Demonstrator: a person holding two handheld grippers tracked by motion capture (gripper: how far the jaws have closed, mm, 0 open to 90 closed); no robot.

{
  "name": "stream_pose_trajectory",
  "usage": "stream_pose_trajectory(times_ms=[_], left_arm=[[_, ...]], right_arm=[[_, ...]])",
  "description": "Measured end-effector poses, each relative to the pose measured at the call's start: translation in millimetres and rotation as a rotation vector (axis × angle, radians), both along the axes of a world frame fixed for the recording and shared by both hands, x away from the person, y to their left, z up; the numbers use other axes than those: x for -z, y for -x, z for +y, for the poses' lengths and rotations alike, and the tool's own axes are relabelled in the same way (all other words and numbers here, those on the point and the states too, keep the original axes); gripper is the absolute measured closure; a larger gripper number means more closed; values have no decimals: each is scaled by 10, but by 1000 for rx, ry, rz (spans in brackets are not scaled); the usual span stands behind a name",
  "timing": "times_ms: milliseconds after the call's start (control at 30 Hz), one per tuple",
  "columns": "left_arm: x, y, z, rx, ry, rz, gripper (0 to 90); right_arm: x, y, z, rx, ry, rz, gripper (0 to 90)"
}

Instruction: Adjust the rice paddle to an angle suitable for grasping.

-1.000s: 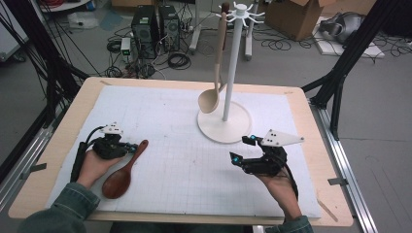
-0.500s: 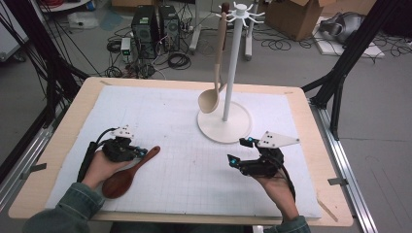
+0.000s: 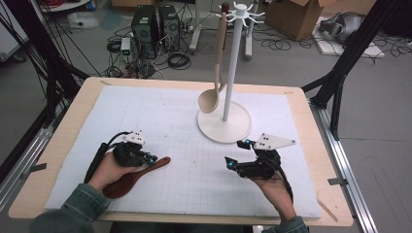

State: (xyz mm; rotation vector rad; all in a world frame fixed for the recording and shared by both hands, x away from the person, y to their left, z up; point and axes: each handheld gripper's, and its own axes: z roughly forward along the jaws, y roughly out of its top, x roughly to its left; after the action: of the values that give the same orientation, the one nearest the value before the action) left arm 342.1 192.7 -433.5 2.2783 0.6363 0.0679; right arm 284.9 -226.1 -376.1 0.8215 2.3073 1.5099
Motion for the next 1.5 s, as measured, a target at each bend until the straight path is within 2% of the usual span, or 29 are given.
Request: stream_pose_trajectory(times_ms=[233,367,533,700,800,933,1133,1233,1500], left_arm=[[8,8,-23,14,-12,-5,894],[-51,19,24,-1,17,-25,876],[-144,53,93,3,74,-50,799],[-196,94,139,3,91,-53,742],[-234,127,160,5,85,-76,696],[-258,147,194,5,94,-85,637],[-302,189,214,14,100,-100,597],[-321,206,234,17,95,-109,584],[-338,251,274,9,101,-110,559]], right_arm=[[39,-15,39,-8,8,5,255],[61,-19,68,-15,19,15,253],[64,-18,87,-12,15,19,251],[58,-19,122,-13,17,18,251],[63,-14,140,-17,29,21,251],[70,-2,138,-17,35,27,251],[73,22,114,-8,39,32,250],[76,23,102,-9,43,19,250],[67,47,87,-2,46,20,250]])
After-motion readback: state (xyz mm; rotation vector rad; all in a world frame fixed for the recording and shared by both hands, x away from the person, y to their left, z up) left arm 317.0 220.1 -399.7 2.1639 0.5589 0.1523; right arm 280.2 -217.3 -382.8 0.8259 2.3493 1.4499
